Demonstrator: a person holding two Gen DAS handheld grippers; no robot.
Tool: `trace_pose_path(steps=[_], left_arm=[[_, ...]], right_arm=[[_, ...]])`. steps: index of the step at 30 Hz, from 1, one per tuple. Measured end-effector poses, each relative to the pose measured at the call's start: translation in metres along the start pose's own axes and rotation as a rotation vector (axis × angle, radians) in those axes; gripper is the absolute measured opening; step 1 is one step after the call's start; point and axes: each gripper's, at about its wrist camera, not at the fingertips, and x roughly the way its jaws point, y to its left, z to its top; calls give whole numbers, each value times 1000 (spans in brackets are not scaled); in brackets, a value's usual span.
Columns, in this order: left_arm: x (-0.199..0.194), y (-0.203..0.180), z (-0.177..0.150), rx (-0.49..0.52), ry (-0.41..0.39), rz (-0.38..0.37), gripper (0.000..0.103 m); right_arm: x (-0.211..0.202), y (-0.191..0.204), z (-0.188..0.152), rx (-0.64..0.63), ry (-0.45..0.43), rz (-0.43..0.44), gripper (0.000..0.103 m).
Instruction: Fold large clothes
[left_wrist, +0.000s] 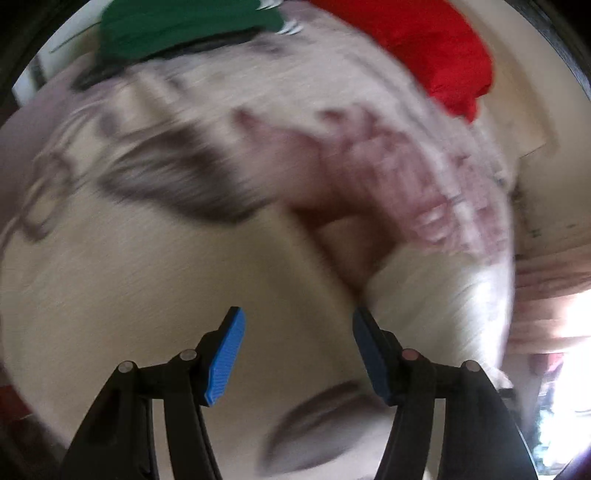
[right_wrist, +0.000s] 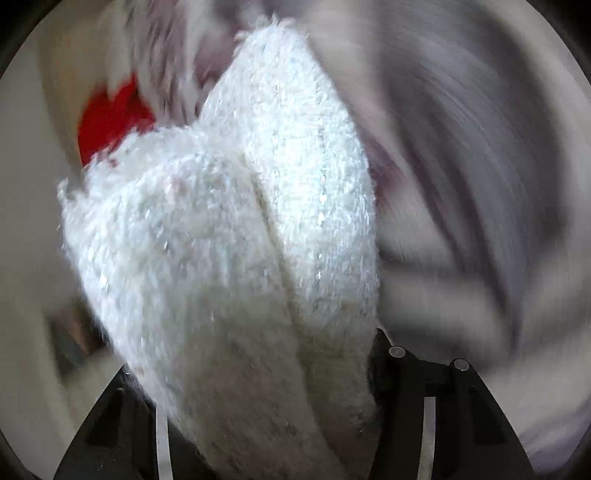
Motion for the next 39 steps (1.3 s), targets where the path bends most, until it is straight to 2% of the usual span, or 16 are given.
trace_pose_path(steps=[3, 6, 7, 10, 13, 15, 20, 24, 25, 26, 27, 28, 32, 35, 37, 39], left_arm=[[24, 34, -28, 27, 57, 149, 58], [57, 55, -53, 58, 126, 232, 58], [62, 56, -58, 82, 106, 235, 60], [67, 47, -61, 130, 52, 281, 69], [74, 47, -55, 93, 33, 283, 82], [79, 49, -50, 53, 26, 220, 103], [88, 43, -39, 31, 62, 275, 103], [69, 33, -39, -9, 38, 299, 103], [63, 28, -39, -20, 33, 294, 103], [54, 22, -40, -40, 27, 270, 103], [47, 18, -42, -56, 19, 246, 103], [35, 11, -44, -84, 7, 207, 103], [-2, -22, -58, -148, -54, 41, 103], [1, -65, -66, -130, -68, -16, 103], [20, -85, -67, -106, -39, 1, 103], [38, -98, -71, -99, -13, 50, 103]], right_arm=[[7, -36, -38, 26, 44, -123, 71], [6, -39, -42, -48, 139, -325, 75], [-3, -26, -41, -127, 170, -413, 75], [-33, 25, -39, -359, 175, -571, 75], [-48, 85, -42, -552, 153, -660, 75], [-38, 127, -46, -689, 175, -692, 75], [61, 195, -84, -1037, 329, -692, 75], [137, 190, -85, -1149, 441, -782, 75], [154, 181, -85, -1163, 478, -833, 70], [154, 175, -84, -1166, 468, -846, 58], [154, 170, -82, -1155, 476, -852, 22], [150, 173, -85, -1142, 477, -845, 17], [107, 235, -86, -1179, 353, -722, 14], [101, 266, -66, -1284, 211, -774, 14], [119, 260, -39, -1264, 259, -868, 14], [141, 244, -18, -1192, 342, -898, 15]])
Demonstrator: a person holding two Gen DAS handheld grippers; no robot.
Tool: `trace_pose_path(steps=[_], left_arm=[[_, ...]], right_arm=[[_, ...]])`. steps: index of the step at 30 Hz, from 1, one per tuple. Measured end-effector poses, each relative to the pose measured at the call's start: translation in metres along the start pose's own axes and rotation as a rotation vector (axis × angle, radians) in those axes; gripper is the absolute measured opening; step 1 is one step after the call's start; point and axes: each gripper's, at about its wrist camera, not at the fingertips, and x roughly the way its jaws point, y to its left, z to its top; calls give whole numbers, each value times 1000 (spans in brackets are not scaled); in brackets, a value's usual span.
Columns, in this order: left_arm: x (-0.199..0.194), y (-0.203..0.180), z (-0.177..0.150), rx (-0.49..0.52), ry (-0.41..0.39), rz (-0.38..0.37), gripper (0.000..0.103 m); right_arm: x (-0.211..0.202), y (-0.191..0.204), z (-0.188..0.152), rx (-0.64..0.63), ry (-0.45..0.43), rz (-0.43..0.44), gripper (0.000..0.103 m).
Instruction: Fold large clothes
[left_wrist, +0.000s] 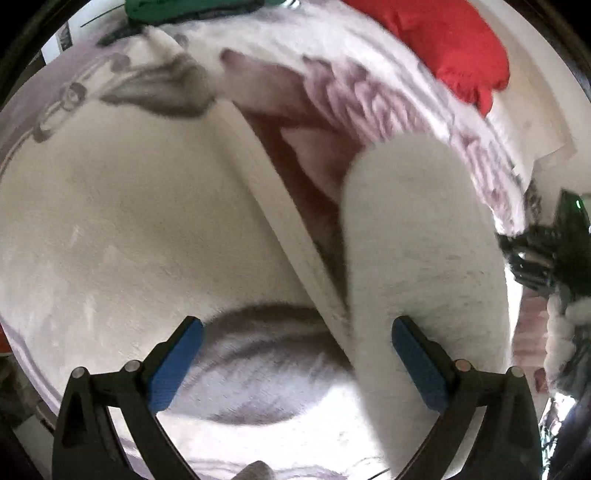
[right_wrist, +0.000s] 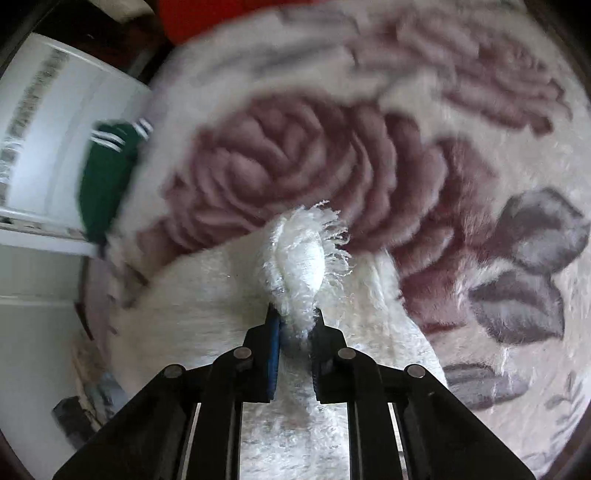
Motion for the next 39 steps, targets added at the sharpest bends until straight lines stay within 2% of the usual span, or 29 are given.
trace_pose_path(steps=[1, 2, 4, 5, 7, 10, 13, 14, 15, 17, 19, 21, 22, 24, 27, 30, 31, 33, 35, 36, 39], left_arm=[[5, -1, -2, 3, -1, 40, 103], [9, 2, -4, -4, 0, 61, 103], [10, 15, -7, -32, -6, 69, 103], [14, 18, -8, -43, -4, 77, 103], [16, 27, -10, -56, 5, 108, 103], [18, 25, -14, -54, 3, 143, 103], [14, 23, -18, -32, -7, 197, 103], [13, 20, -18, -16, 7, 252, 103], [13, 19, -16, -7, 22, 282, 103], [-3, 17, -17, 6, 27, 299, 103], [-35, 10, -18, -1, -10, 281, 103], [-60, -5, -16, -11, -68, 238, 103], [-64, -16, -12, -1, -83, 223, 103], [-53, -39, -3, 47, -81, 236, 103], [-14, -56, -5, 130, -7, 304, 103], [0, -58, -12, 137, 3, 218, 103], [2, -61, -13, 141, -6, 211, 103], [6, -65, -15, 151, 2, 218, 103], [19, -63, -19, 168, 22, 231, 103], [21, -61, -20, 172, 25, 239, 103], [19, -49, -20, 160, 19, 229, 103]], right_arm=[[17, -4, 3, -4, 71, 48, 18], [22, -6, 3, -4, 90, 58, 21], [25, -10, -2, 0, 123, 112, 38], [23, -13, -6, 10, 128, 138, 41], [14, -25, -31, 26, 153, 209, 57], [18, -42, -83, 48, 247, 232, 71], [41, -49, -139, 67, 345, 270, 69], [45, -49, -150, 72, 325, 278, 59], [49, -47, -156, 69, 327, 277, 17], [33, -41, -160, 95, 252, 251, 16], [-4, -27, -155, 26, 134, 241, 15], [-24, -19, -151, -19, 106, 245, 15], [-26, -15, -149, -35, 122, 224, 15], [-19, -14, -147, -45, 155, 196, 15], [-25, -8, -146, -61, 152, 162, 14], [-49, -7, -143, -68, 46, 127, 13], [-49, -15, -145, -58, 27, 93, 13], [-32, -34, -143, -21, 43, 34, 13], [16, -67, -148, 90, 123, 40, 14], [32, -76, -150, 116, 128, 40, 14], [53, -78, -152, 164, 147, 66, 17]])
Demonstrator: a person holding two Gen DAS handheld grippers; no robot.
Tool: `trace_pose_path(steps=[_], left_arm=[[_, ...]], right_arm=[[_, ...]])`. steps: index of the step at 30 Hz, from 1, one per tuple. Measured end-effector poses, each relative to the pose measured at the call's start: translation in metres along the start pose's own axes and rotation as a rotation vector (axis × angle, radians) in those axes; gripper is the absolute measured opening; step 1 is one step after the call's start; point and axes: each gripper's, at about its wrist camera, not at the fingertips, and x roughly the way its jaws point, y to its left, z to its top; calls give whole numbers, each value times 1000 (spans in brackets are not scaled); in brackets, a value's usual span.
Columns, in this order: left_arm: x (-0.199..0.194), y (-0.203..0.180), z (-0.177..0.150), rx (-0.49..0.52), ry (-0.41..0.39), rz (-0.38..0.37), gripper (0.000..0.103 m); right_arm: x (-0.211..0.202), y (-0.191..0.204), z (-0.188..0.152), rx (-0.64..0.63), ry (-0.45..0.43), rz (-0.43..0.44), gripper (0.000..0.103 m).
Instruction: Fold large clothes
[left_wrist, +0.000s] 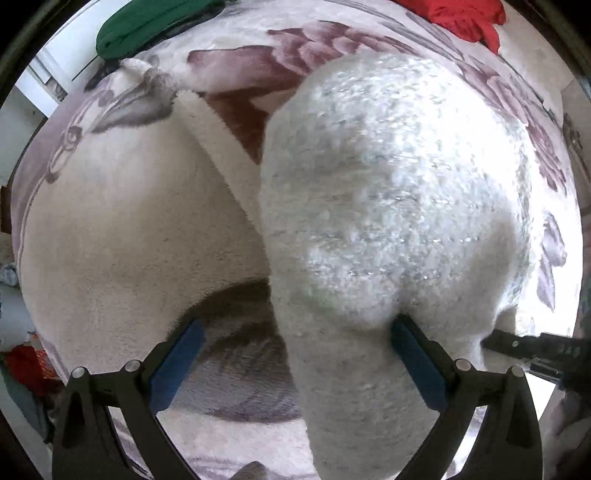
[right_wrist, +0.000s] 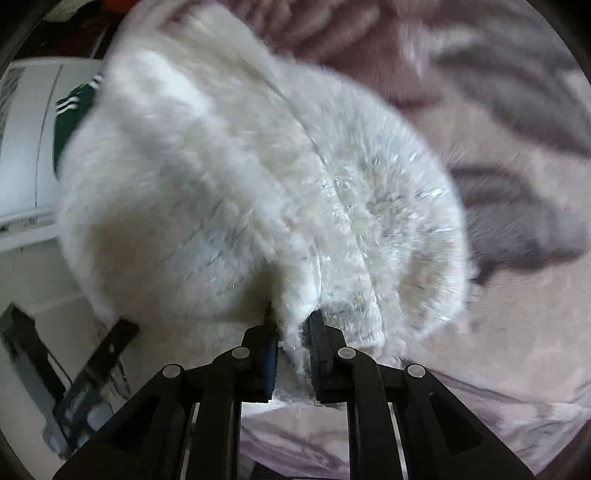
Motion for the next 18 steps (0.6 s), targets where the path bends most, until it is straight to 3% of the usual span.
trace_pose_path(steps=[2, 5, 7, 8, 13, 18], left_arm=[[-6, 5, 6, -6, -2, -15, 103], [-19, 7, 10, 6, -8, -15, 103], [-35, 11, 17, -6, -46, -29, 103], [-43, 14, 22, -21, -72, -42, 103], [-38, 22, 67, -72, -117, -29, 103], [10, 25, 103, -112, -35, -91, 100]], right_arm=[[-7, 3, 0, -1, 19, 34, 21], [-28, 0, 1, -25, 54, 85, 35], [-53, -4, 0, -35, 16, 77, 53], [-62, -6, 1, -37, 0, 72, 56], [-95, 6, 16, -90, -103, 46, 57], [-95, 40, 40, -147, -140, 19, 57]])
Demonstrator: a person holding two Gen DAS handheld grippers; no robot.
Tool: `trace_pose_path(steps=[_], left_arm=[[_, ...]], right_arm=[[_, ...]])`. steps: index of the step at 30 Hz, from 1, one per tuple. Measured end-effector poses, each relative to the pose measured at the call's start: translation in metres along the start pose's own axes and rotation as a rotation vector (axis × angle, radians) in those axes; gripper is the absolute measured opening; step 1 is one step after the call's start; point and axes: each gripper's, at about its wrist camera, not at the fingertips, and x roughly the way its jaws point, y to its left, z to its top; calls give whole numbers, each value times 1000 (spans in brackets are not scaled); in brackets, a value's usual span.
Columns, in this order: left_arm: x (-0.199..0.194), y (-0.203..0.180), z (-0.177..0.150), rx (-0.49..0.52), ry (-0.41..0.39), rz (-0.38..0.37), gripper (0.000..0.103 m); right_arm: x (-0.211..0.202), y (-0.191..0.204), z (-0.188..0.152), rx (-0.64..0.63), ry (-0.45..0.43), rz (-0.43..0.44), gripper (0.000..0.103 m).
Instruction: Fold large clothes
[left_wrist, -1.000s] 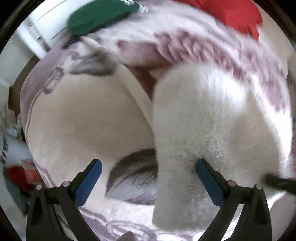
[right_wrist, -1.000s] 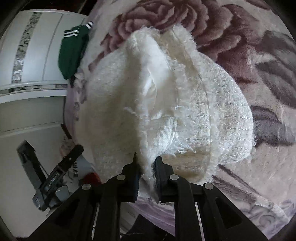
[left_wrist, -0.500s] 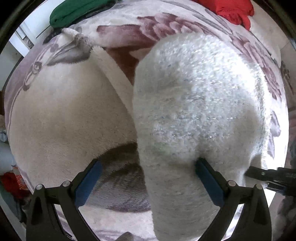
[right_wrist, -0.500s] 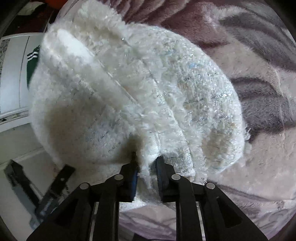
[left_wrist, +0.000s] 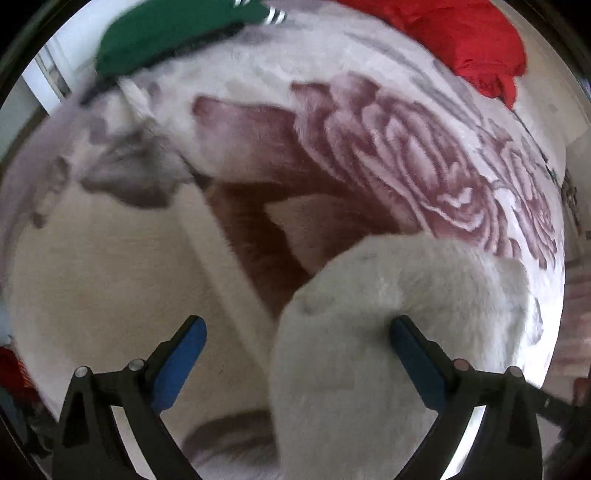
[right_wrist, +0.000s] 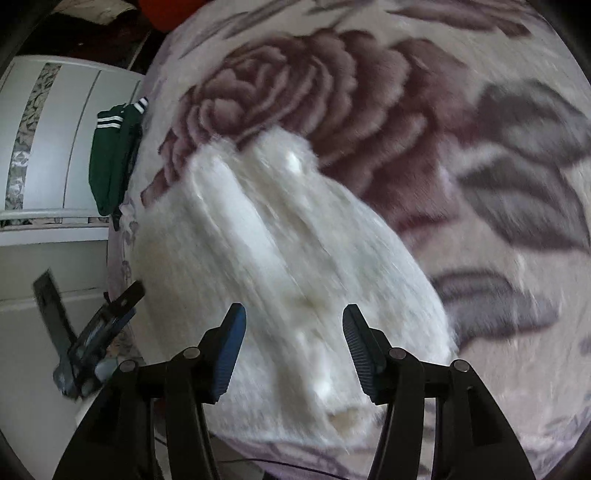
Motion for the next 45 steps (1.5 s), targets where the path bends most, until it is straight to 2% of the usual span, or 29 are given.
trace_pose_path(steps=[3, 4, 6, 8, 9, 11, 12, 13, 17, 20, 21, 23, 25, 26, 29, 30, 33, 34, 37, 41, 45], left_arm=[[43, -3, 0, 2, 64, -25, 102], [46, -2, 1, -7, 70, -34, 103], [32, 1, 3, -22, 65, -64, 102], [11, 7, 2, -39, 55, -105, 102], [-2, 13, -1, -54, 37, -154, 102], [-24, 27, -10, -91, 19, -276, 102], [-33, 37, -17, -111, 12, -361, 102], [-38, 45, -25, -121, 10, -434, 102], [-27, 63, -55, -107, 89, -516, 102], [4, 63, -78, -110, 184, -598, 102], [13, 60, -82, -112, 210, -627, 102], [29, 47, -90, -107, 240, -721, 102], [31, 36, -91, -81, 218, -717, 101], [27, 30, -90, -58, 186, -709, 100], [15, 23, -84, -20, 145, -692, 82], [11, 23, -83, -15, 138, -687, 77], [-3, 16, -77, 27, 133, -662, 74], [-7, 13, -74, 45, 135, -656, 74], [-21, -2, -58, 104, 135, -649, 74], [-35, -32, -30, 193, 128, -661, 74], [-31, -77, 24, 294, 133, -691, 74]], right_arm=[[34, 22, 24, -57, 38, -67, 57], [40, 23, 24, -69, 59, -87, 57], [51, 23, 24, -84, 88, -107, 57], [51, 18, 25, -77, 103, -74, 57], [44, 12, 29, -66, 105, -30, 59], [37, -2, 32, -52, 90, 23, 86], [30, -15, 36, -41, 67, 31, 103], [26, -27, 38, -34, 52, 40, 103], [37, -65, 53, -10, 93, 150, 103], [60, -88, 60, 2, 154, 266, 103], [73, -95, 61, 14, 197, 333, 103], [90, -101, 56, 23, 257, 388, 103], [111, -100, 50, 17, 335, 428, 103], [119, -98, 48, 20, 347, 446, 103], [128, -91, 48, 42, 344, 496, 103], [127, -89, 46, 53, 320, 506, 103], [124, -85, 37, 88, 285, 570, 58], [121, -83, 32, 102, 258, 576, 53], [106, -82, 23, 137, 210, 617, 44], [79, -79, 24, 171, 126, 683, 42], [44, -83, 48, 193, 16, 706, 42]])
